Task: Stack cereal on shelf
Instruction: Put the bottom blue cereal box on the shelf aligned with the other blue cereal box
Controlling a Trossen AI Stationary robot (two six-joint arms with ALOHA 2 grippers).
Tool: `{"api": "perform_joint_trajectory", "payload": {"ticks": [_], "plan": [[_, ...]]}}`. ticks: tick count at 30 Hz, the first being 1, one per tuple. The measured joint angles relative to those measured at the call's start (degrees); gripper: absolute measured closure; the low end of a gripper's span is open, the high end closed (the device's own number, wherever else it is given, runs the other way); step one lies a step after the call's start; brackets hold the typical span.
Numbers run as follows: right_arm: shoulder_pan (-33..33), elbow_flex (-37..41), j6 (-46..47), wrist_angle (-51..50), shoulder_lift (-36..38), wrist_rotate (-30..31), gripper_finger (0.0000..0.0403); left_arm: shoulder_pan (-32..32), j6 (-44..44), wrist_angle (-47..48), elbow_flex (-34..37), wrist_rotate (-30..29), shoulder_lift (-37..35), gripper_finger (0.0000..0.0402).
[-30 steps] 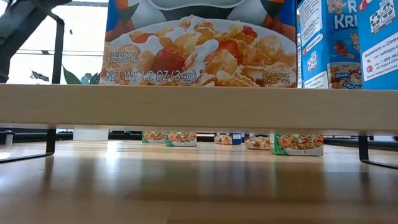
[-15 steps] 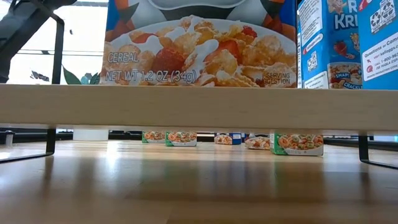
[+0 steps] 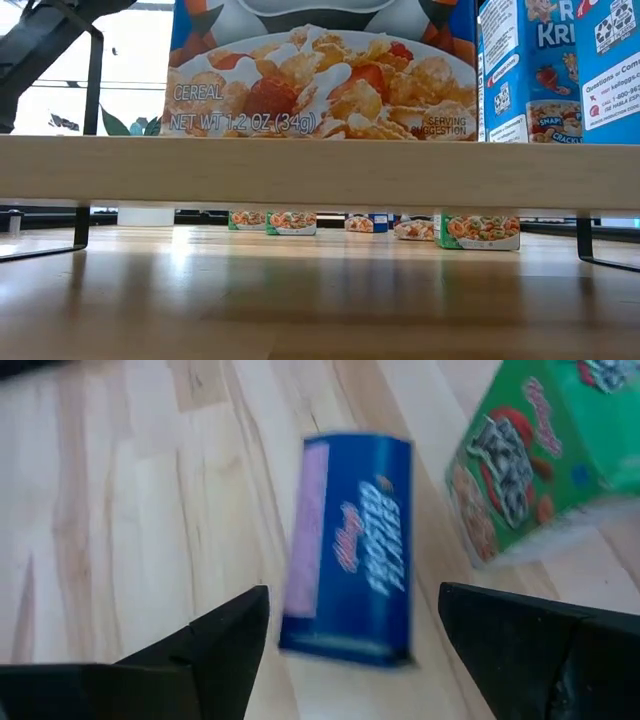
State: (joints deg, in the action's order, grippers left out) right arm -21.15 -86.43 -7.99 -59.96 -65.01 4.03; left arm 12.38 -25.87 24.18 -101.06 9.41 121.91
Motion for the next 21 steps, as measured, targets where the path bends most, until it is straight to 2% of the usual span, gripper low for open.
{"api": "perform_joint_trajectory", "payload": {"ticks": [13, 21], "plan": [[0.0, 0.0, 0.0, 0.0, 0.0, 0.0, 0.0132, -0.1, 0.3, 0.3, 0.0, -1.1, 0.0, 0.0123], [0.0, 0.0, 0.0, 0.0, 0.0, 0.0, 0.0132, -0.2, 0.6, 0.3, 0.0, -1.1, 0.0, 0.0193]]}}
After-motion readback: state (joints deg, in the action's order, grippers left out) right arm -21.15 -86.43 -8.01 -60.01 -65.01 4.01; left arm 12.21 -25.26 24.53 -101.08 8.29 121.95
